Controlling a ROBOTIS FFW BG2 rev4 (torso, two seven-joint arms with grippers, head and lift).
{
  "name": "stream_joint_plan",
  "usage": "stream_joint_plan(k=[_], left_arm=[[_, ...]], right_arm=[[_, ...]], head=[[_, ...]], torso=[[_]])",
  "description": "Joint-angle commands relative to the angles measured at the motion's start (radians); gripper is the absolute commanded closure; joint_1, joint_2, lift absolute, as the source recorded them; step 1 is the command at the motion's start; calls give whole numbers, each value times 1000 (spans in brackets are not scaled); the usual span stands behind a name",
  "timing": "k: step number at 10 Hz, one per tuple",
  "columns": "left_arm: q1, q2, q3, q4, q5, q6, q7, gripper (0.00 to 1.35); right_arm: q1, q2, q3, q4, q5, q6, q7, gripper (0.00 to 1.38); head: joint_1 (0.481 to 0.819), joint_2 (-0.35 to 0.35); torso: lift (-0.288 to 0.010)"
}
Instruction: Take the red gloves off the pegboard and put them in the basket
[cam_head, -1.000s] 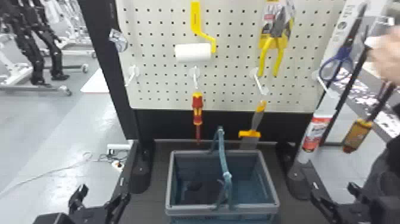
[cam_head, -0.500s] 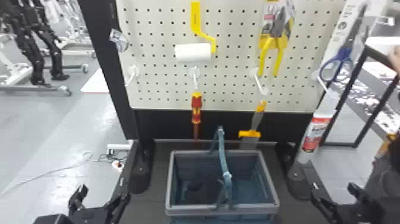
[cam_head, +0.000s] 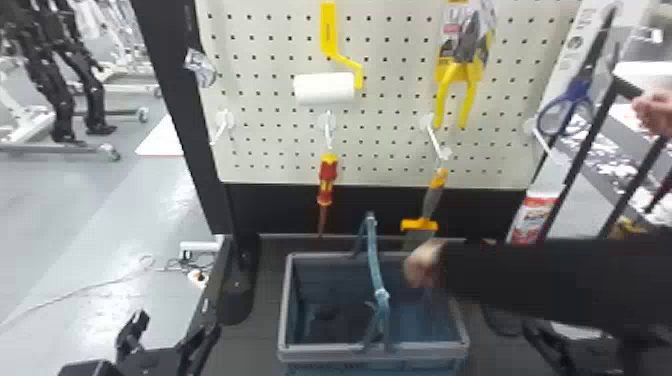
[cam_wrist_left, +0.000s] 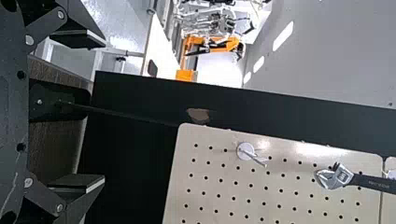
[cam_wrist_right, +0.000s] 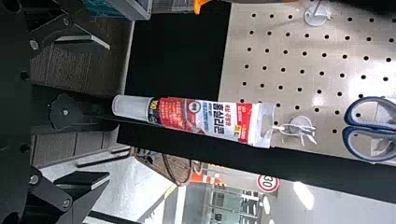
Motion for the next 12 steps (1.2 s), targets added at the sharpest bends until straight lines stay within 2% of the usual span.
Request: stream_joint_plan(k=[1, 12], left_arm=[[0, -4, 0, 3, 0, -5, 2, 262], [-9, -4, -5, 17, -1, -37, 5, 262]], right_arm=[[3, 1, 0, 2, -15, 2, 0, 308], [-5, 1, 0, 16, -40, 0, -1, 308]], head=[[549, 0], [549, 0]], torso=[[-100], [-100]])
